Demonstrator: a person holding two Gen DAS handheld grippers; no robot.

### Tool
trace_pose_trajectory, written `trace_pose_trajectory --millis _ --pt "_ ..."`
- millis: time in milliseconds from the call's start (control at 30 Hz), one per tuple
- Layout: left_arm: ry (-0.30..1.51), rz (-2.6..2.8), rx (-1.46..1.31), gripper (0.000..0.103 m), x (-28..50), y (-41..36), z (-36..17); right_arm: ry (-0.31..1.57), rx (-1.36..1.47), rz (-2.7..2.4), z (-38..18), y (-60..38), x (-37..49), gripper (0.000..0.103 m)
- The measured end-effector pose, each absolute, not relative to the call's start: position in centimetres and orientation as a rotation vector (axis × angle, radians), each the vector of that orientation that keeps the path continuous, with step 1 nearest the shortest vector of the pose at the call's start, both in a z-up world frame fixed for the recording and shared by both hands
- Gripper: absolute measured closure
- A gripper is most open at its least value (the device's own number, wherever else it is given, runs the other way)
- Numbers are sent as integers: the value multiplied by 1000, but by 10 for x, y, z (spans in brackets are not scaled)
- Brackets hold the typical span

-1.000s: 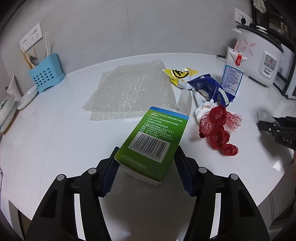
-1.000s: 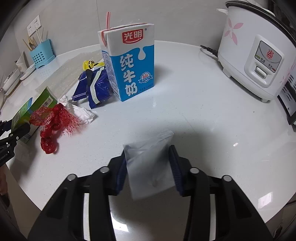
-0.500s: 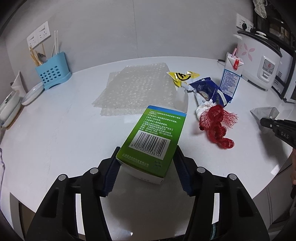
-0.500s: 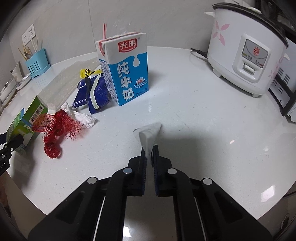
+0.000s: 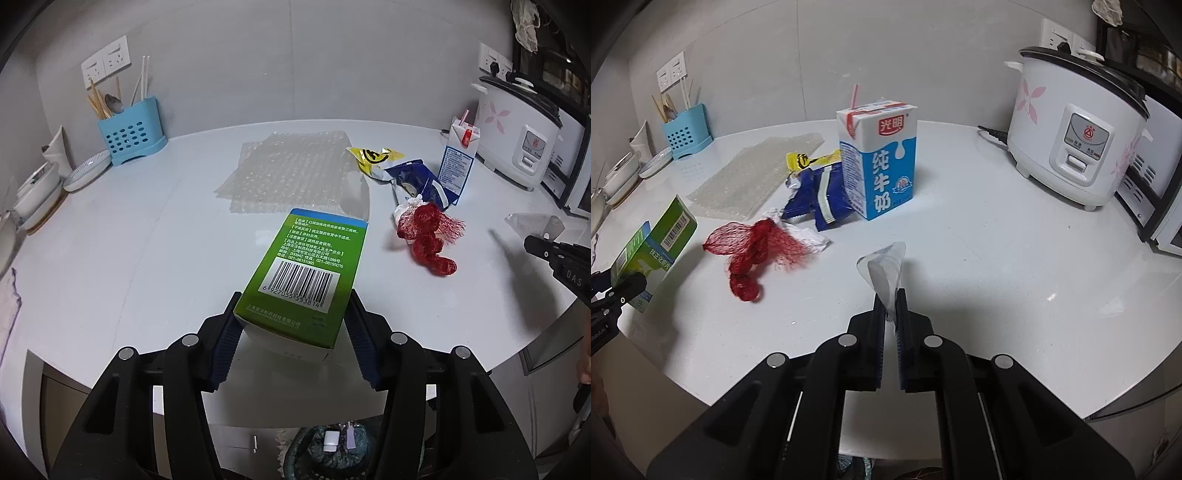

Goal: Collect trash
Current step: 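Carry the green box and plastic bag down over the teal wastebasket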

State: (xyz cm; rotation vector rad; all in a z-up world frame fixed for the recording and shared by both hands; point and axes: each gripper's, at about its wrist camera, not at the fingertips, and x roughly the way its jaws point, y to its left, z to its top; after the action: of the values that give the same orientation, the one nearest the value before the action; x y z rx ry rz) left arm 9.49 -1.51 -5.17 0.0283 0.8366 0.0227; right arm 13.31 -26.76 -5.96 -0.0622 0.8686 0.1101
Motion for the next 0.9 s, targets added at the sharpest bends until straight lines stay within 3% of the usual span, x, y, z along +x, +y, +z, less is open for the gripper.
trace_pose_trajectory --millis 900 --pt "750 57 -27 51 -34 -3 -40 715 -96 229 -35 -227 11 100"
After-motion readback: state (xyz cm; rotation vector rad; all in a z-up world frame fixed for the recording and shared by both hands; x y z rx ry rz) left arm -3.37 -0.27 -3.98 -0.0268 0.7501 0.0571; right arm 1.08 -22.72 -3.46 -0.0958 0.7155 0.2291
